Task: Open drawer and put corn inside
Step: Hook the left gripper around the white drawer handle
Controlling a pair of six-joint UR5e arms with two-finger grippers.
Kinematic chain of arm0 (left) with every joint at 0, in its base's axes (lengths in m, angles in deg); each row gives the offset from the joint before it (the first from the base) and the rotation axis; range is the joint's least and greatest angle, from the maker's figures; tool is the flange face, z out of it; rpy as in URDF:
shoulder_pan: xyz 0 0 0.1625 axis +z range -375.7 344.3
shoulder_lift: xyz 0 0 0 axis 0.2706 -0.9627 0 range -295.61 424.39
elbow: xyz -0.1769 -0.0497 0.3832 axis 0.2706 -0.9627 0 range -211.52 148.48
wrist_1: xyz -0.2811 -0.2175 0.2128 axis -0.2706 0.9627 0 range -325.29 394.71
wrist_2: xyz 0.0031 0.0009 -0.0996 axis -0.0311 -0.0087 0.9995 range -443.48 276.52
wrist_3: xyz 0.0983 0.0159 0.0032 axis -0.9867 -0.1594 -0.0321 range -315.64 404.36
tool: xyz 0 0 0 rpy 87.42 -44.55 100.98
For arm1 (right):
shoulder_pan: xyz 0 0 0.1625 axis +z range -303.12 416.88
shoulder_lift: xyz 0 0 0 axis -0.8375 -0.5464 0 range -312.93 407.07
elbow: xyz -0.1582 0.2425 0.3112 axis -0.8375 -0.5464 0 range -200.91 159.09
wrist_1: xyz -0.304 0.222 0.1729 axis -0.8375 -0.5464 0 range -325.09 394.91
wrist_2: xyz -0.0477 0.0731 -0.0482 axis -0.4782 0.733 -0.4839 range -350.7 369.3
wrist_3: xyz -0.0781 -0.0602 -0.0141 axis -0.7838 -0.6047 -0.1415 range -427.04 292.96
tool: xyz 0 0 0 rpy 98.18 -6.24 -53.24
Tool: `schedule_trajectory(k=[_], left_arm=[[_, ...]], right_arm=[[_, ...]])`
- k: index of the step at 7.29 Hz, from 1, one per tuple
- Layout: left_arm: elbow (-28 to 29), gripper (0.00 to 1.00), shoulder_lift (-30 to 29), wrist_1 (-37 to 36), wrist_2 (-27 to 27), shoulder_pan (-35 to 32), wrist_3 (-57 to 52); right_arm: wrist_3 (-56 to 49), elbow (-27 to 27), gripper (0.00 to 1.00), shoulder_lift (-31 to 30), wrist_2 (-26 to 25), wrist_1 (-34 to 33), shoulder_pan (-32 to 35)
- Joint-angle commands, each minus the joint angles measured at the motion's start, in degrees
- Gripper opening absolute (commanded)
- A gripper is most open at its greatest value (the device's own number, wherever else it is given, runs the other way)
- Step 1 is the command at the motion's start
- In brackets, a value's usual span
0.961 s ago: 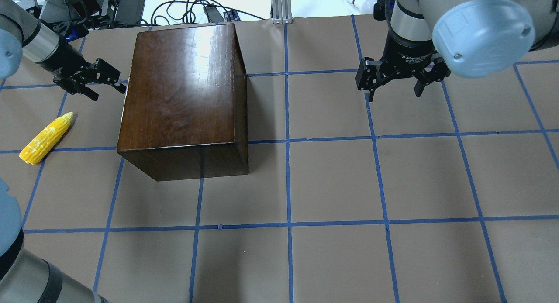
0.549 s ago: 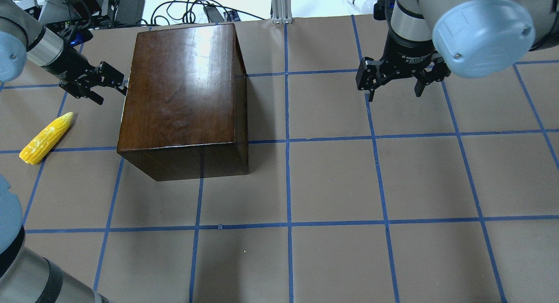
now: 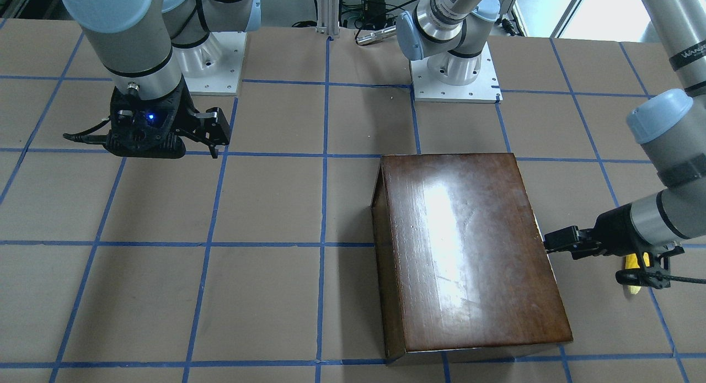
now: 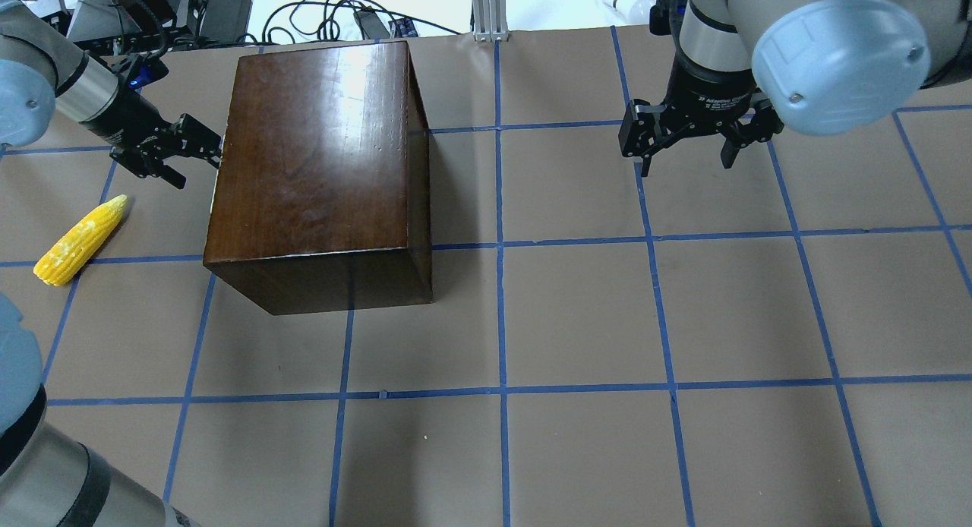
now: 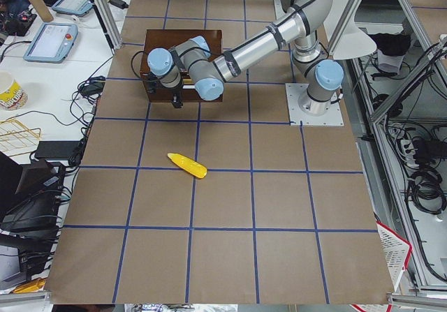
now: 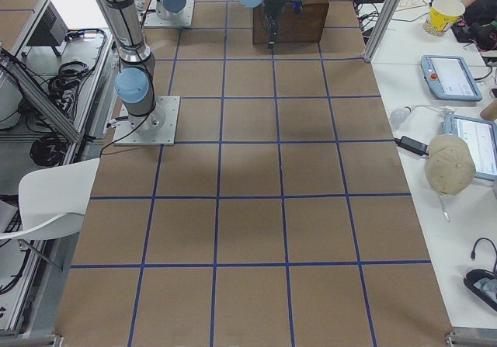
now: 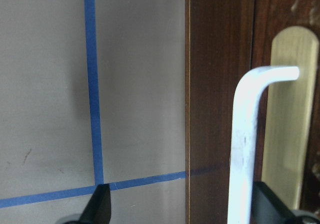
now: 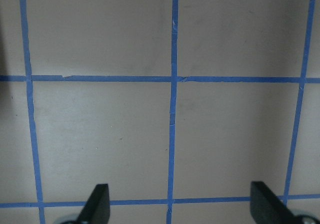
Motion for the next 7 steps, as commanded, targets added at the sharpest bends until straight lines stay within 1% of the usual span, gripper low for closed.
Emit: schedule_trajectory(k=[1, 7], left_arm=[[0.0, 1.00, -0.5, 0.0, 0.0, 0.0, 0.0], [-0.1, 1.00, -0.8, 0.2, -1.0, 0.2, -0.1]], right_arm=[[0.0, 0.0, 1.00, 0.0, 0.0, -0.1, 0.0], [0.0, 0.0, 1.00, 0.0, 0.0, 0.0, 0.0]])
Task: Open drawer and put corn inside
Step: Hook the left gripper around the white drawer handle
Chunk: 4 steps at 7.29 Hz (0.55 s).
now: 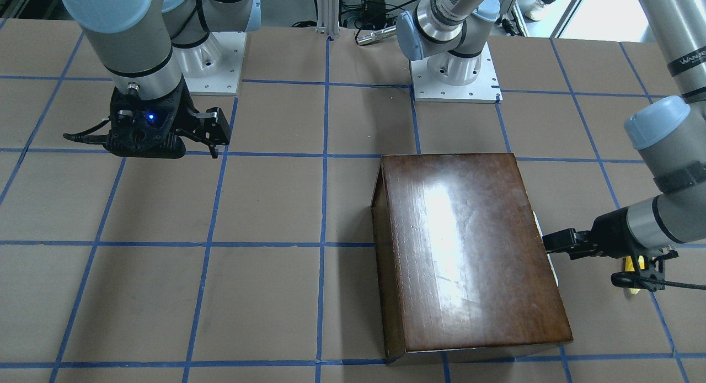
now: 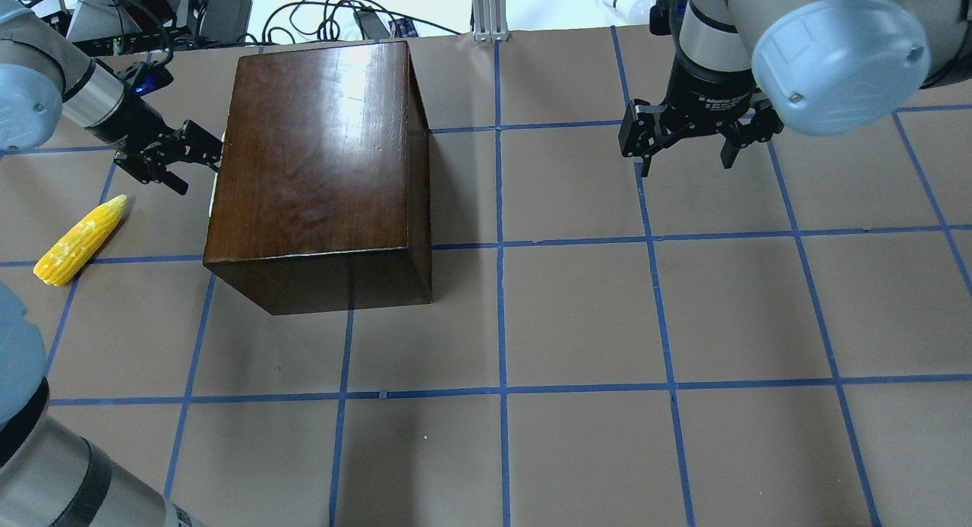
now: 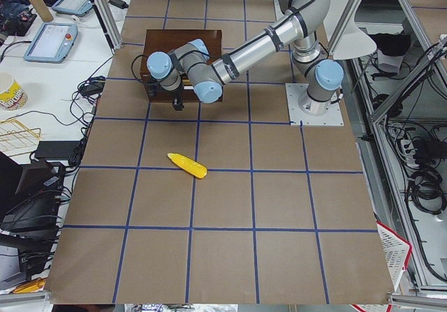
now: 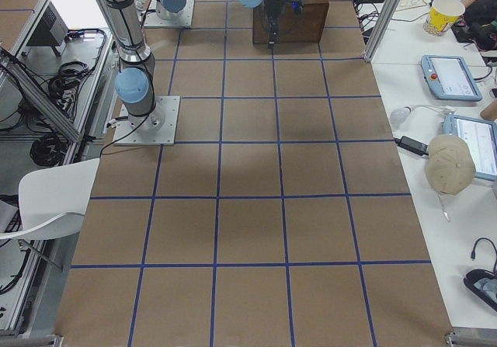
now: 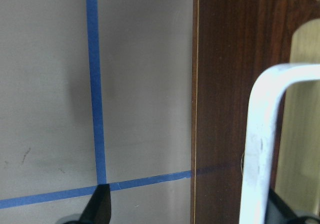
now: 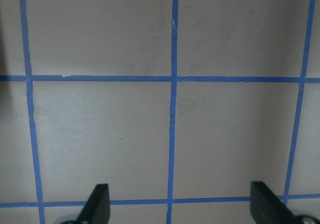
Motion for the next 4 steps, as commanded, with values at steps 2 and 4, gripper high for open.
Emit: schedule_trajectory(k=[2, 4], left_arm=[[0.1, 1.00, 0.1, -0.1, -1.1, 0.4, -0.1], [0.1, 1.00, 0.0, -0.1, -1.1, 0.7, -0.3]], right_arm=[[0.0, 0.0, 1.00, 0.0, 0.0, 0.0, 0.0], [0.0, 0.0, 1.00, 0.0, 0.0, 0.0, 0.0]])
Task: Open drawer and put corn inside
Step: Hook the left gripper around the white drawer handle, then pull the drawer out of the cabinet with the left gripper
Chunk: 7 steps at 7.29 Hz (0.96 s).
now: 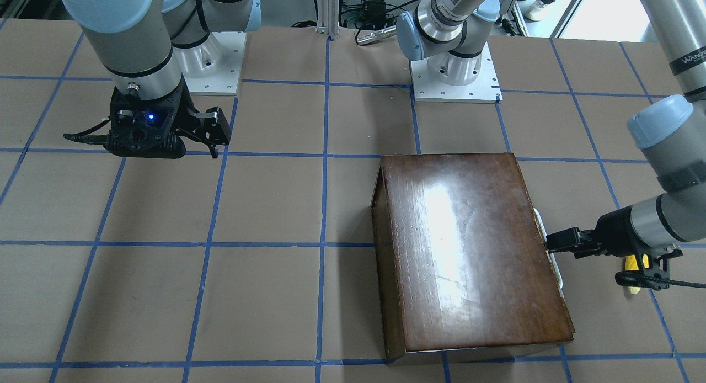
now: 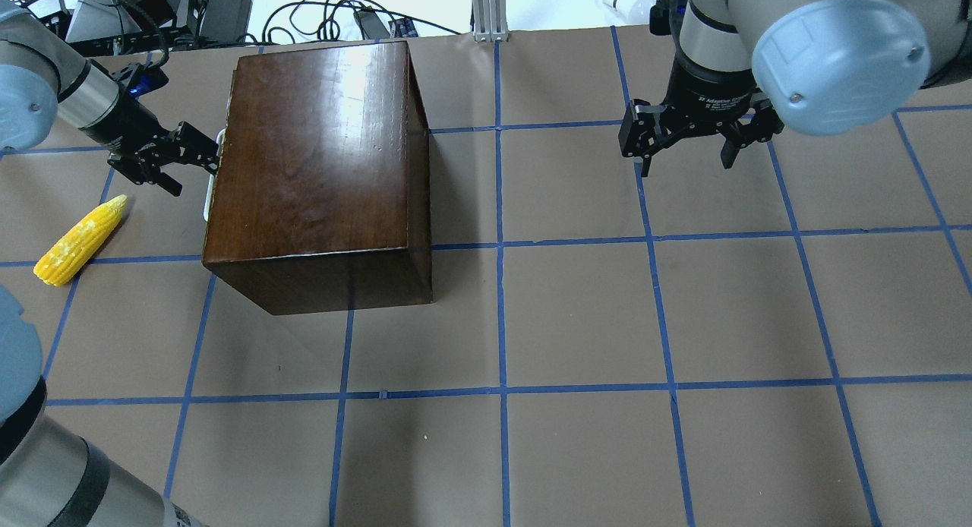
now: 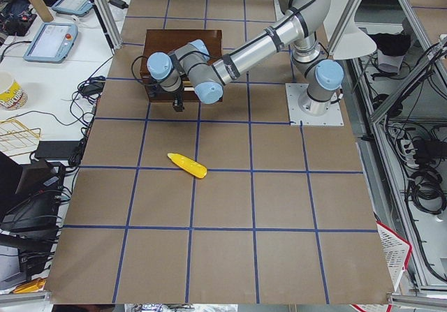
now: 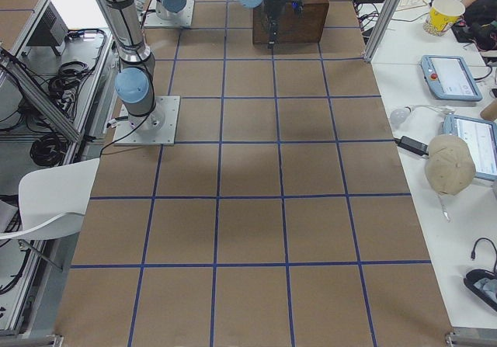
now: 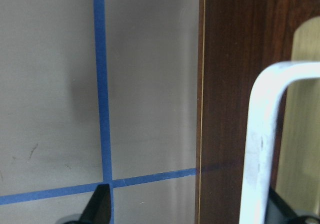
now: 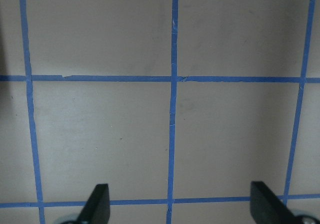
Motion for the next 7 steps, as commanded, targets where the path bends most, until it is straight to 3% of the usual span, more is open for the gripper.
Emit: schedule_trajectory(k=[1, 7], left_arm=[[0.2, 1.00, -0.1, 0.0, -0.1, 0.2, -0.1], [0.0, 1.00, -0.1, 0.0, 0.0, 3.2, -0.5]], right_arm=[[0.0, 0.0, 1.00, 0.0, 0.0, -0.1, 0.0], [0.0, 0.0, 1.00, 0.0, 0.0, 0.0, 0.0]])
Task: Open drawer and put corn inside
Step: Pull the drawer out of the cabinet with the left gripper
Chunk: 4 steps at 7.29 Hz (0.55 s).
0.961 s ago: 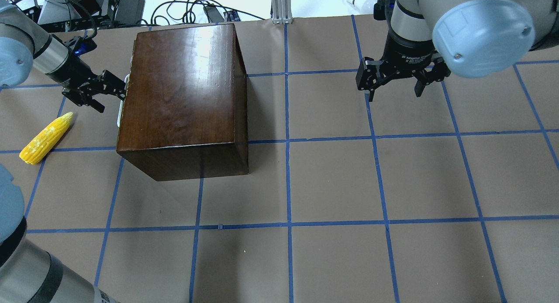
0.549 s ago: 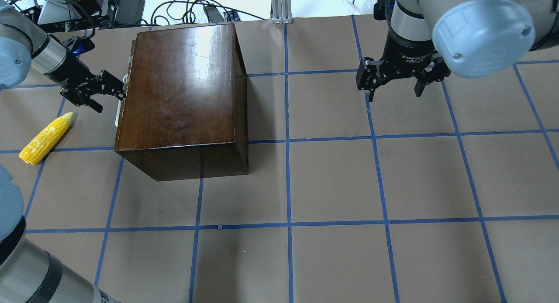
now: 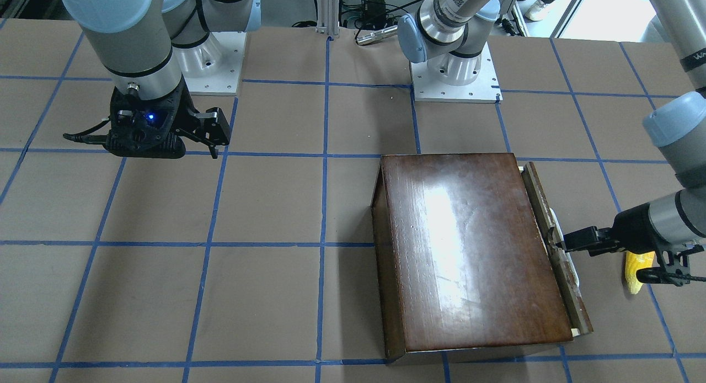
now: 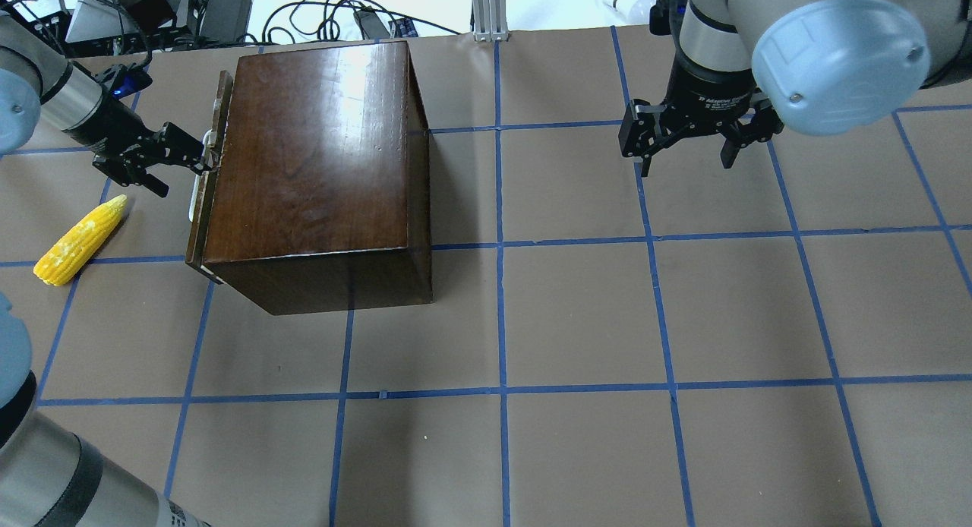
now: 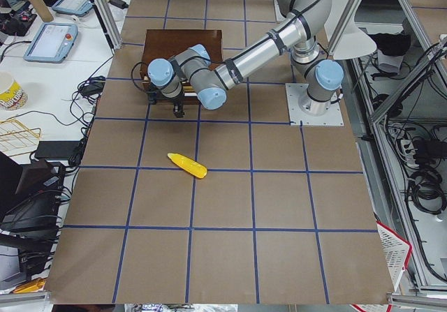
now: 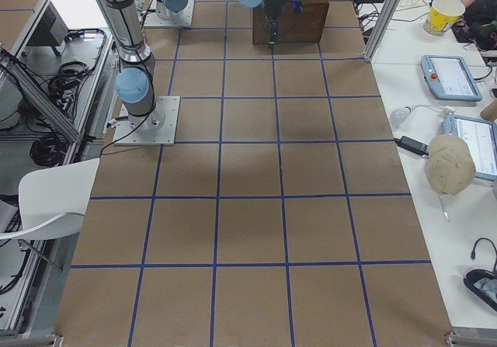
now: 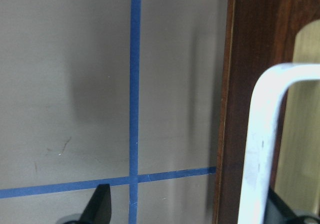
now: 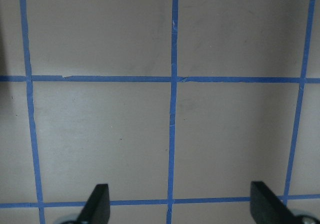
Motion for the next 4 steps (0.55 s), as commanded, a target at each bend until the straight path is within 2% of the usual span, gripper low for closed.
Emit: schedule_trajectory(k=[1, 4], left_arm=[[-0.2, 1.00, -0.1, 0.0, 0.1, 1.3, -0.1], [-0.1, 1.00, -0.1, 0.1, 0.0, 1.9, -0.2]], right_arm=[[0.0, 0.0, 1.00, 0.0, 0.0, 0.1, 0.0], [0.0, 0.0, 1.00, 0.0, 0.0, 0.0, 0.0]])
